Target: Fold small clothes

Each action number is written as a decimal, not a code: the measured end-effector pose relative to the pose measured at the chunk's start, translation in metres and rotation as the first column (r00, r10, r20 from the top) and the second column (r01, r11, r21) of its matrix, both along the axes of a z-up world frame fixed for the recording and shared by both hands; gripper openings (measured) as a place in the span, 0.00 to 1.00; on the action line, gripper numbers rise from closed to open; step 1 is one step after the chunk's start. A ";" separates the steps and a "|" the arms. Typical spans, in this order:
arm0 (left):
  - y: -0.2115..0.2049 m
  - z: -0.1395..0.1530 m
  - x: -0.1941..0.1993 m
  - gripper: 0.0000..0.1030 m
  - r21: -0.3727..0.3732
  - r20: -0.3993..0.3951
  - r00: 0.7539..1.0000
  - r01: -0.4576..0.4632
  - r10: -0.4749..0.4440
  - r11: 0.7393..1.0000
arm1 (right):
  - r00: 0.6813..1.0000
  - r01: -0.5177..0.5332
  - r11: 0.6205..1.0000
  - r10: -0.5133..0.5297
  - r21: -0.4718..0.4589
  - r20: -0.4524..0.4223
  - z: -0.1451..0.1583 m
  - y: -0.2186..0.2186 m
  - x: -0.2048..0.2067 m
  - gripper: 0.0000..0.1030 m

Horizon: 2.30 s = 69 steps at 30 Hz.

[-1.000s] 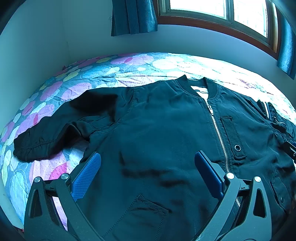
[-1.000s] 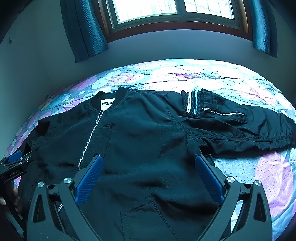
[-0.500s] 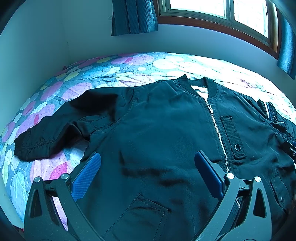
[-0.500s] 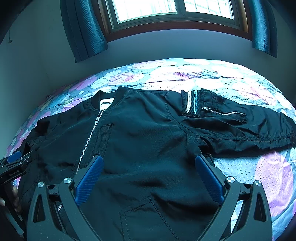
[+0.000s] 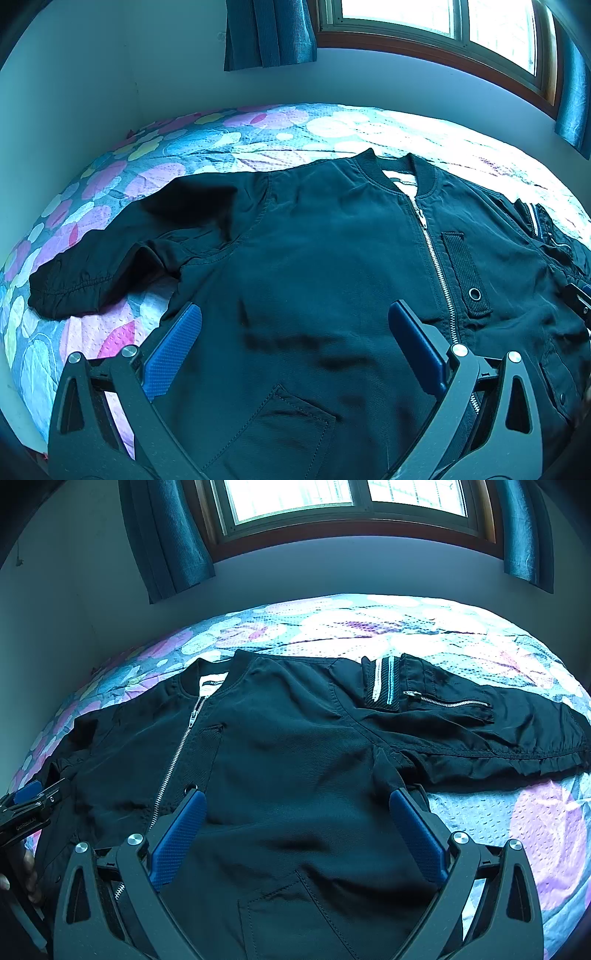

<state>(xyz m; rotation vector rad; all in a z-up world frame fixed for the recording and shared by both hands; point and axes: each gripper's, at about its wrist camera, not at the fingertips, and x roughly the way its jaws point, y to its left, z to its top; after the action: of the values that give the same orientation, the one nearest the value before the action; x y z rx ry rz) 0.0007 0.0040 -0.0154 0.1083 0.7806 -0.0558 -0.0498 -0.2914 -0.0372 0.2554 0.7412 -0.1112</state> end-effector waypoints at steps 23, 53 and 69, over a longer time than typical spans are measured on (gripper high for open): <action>-0.004 0.000 -0.002 0.98 -0.008 -0.010 1.000 0.010 -0.010 1.000 | 1.000 0.000 0.993 0.000 0.116 -0.001 0.005 -0.031 -0.003 0.96; 0.037 -0.012 0.019 0.98 -0.044 -0.085 0.990 -0.114 0.110 0.993 | 0.730 0.572 0.496 -0.671 0.654 -0.129 -0.071 -0.415 -0.126 0.20; 0.081 -0.003 0.013 0.98 -0.042 -0.082 0.987 -0.141 0.137 0.989 | 0.774 0.358 0.734 -0.579 0.578 0.256 0.085 -0.330 -0.111 0.13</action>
<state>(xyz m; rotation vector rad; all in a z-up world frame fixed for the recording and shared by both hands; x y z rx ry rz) 0.0140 0.0848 -0.0180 0.0056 0.8638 0.0538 -0.1608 -0.6216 0.0478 0.9530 0.2319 -0.3518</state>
